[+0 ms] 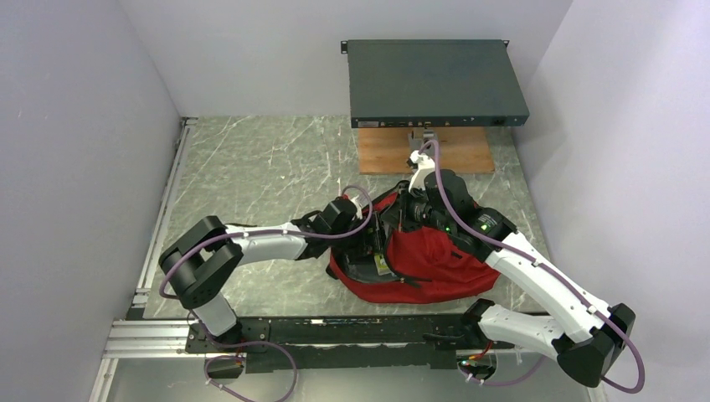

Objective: Pack the student bag
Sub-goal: Place the book in the student bag.

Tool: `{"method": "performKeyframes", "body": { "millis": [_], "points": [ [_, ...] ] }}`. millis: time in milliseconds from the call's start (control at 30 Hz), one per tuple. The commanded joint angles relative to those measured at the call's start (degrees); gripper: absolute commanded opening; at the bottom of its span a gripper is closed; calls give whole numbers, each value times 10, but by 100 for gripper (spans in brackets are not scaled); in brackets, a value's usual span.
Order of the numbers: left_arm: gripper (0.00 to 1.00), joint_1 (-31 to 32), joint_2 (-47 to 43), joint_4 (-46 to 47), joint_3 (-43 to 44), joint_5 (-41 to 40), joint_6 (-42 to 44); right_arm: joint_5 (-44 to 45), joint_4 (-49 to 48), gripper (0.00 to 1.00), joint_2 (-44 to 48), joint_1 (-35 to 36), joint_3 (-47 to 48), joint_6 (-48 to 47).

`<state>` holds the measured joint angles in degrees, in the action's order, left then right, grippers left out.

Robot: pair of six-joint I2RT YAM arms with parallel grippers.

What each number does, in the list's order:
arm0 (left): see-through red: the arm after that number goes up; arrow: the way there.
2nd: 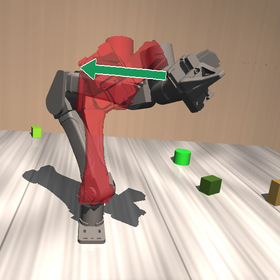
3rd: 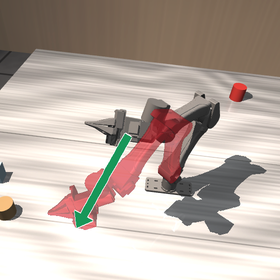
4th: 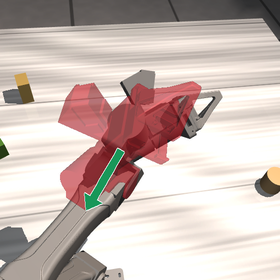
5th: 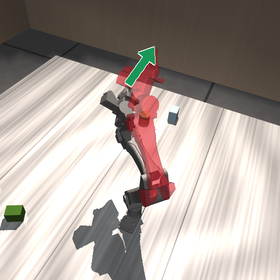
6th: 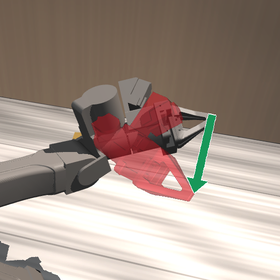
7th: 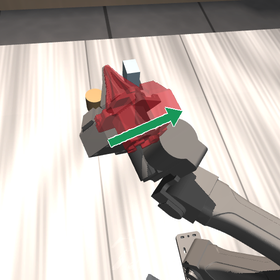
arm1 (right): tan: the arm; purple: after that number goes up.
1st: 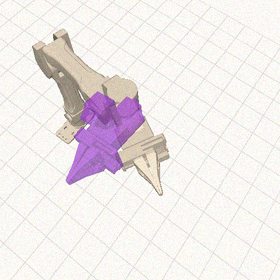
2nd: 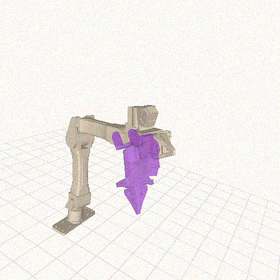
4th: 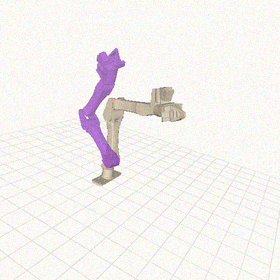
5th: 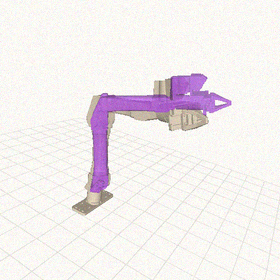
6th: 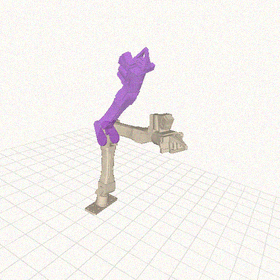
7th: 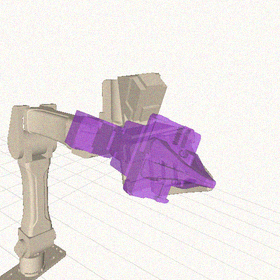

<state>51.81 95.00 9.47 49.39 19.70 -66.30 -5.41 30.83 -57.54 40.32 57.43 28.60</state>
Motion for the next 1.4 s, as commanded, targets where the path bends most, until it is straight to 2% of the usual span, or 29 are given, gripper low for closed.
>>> {"method": "performKeyframes", "body": {
  "millis": [0, 33, 100, 133, 267, 367, 433, 500, 667, 733, 900, 1000, 1100, 1167, 1233, 1300, 1367],
  "points": [
    [81, 2, -24, -73, 12, -42, 67, -13, -24, 0, 4, 4, 8, -5],
    [66, 2, -18, -76, 18, -43, 73, -15, -24, 0, 4, 4, 7, -4],
    [47, 2, -2, -77, 29, -41, 75, -17, -25, 0, 4, 4, 5, -3],
    [41, 2, 9, -70, 36, -33, 74, -19, -25, 0, 3, 4, 4, -2],
    [30, 13, 70, -47, 100, 9, 67, -23, -24, 0, 7, 4, 0, 6],
    [28, 30, 86, -59, 154, 13, 84, -20, -22, 0, 11, 4, -2, 9],
    [30, 35, 81, -69, 160, 8, 99, -14, -16, 0, 14, 4, -3, 9],
    [36, 34, 65, -61, 135, 10, 101, -6, -10, 0, 18, 4, -7, 7],
    [74, 12, -17, -20, 26, 18, 105, 14, 7, 0, 25, 4, -26, 0],
    [81, 5, -57, -41, 6, 11, 126, 19, 11, 0, 29, 4, -36, -1],
    [87, 0, -180, -91, -41, -23, 161, 28, 27, 0, 38, 4, -50, -4],
    [82, -7, -244, -153, -48, -52, 182, 29, 37, 0, 43, 4, -58, -7],
    [75, -20, -322, -201, -77, -127, 185, 12, 40, 0, 46, 5, -75, -9],
    [81, -39, -379, -191, -122, -163, 177, -15, 30, 0, 44, 5, -91, -5],
    [91, -69, -406, -157, -165, -145, 170, -46, 12, 0, 38, 11, -109, 6],
    [98, -88, -392, -142, -179, -126, 164, -63, -18, 0, 29, 28, -128, 29],
    [99, -91, -359, -136, -181, -115, 162, -81, -73, 0, 13, 52, -160, 60]
  ]
}}
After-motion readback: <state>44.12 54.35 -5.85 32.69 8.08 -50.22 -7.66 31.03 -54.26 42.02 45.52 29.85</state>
